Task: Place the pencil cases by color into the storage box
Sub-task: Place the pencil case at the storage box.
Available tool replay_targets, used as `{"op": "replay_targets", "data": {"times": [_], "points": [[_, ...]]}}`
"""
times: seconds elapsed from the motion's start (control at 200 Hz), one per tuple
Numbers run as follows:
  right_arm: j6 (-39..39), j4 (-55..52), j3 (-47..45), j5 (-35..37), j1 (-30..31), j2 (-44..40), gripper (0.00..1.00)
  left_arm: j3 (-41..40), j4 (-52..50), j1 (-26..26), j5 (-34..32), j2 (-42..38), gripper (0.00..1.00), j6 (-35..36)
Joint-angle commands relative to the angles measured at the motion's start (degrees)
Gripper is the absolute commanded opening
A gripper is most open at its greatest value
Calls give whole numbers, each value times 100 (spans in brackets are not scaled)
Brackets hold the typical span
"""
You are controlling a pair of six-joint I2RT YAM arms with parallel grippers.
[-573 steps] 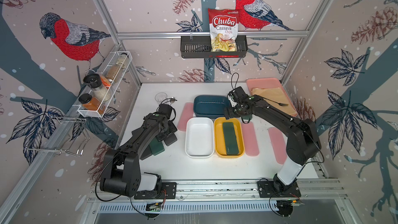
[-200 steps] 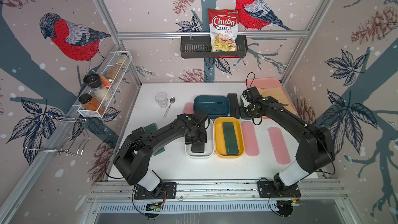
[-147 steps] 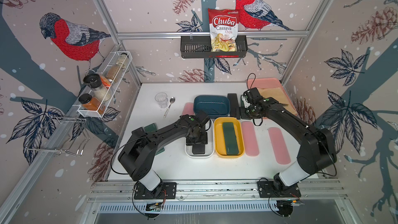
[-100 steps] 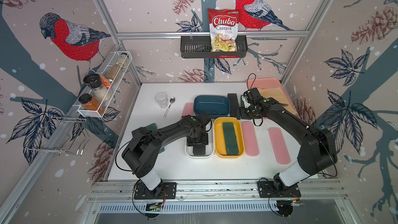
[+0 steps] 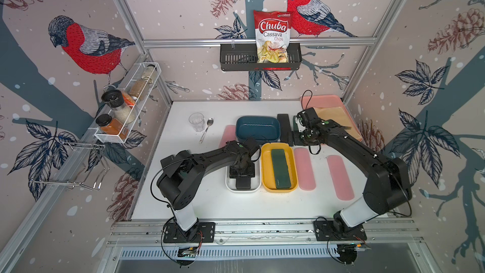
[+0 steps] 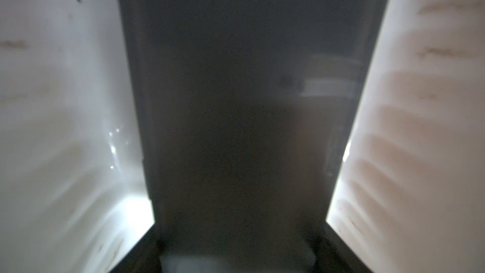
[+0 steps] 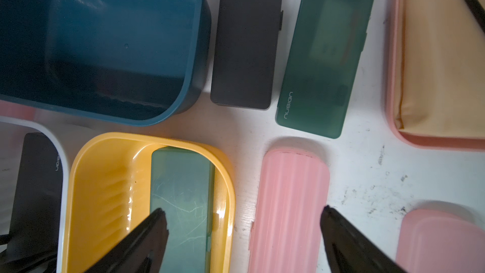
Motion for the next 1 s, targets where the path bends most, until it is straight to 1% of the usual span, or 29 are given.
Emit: {"op": "replay_targets", "data": {"times": [0.0,0.295,0.46,0.49,0.585,0.745,0.996], "points": [[91,44,-7,-12,-3,-29,95,44,-52,-17,12,105,71,-11],[93,44,-31,-20,-3,-42,95,100,-127,-39,17,291,79,-1],[81,44,-20,-21,-12,-32,95,157,-192,-61,8,323,86,24],[77,44,-13,-25,-10,-24,95,168,-203,-61,8,322,90,23],[74,44,3,-30,-14,-7,95,204,-241,-70,8,328,95,45],[50,35,56,-38,-25,20,95,344,-361,-87,-55,278,96,57],[34,-16,118,3,-64,21,95,808,-896,-103,-340,248,96,132]]}}
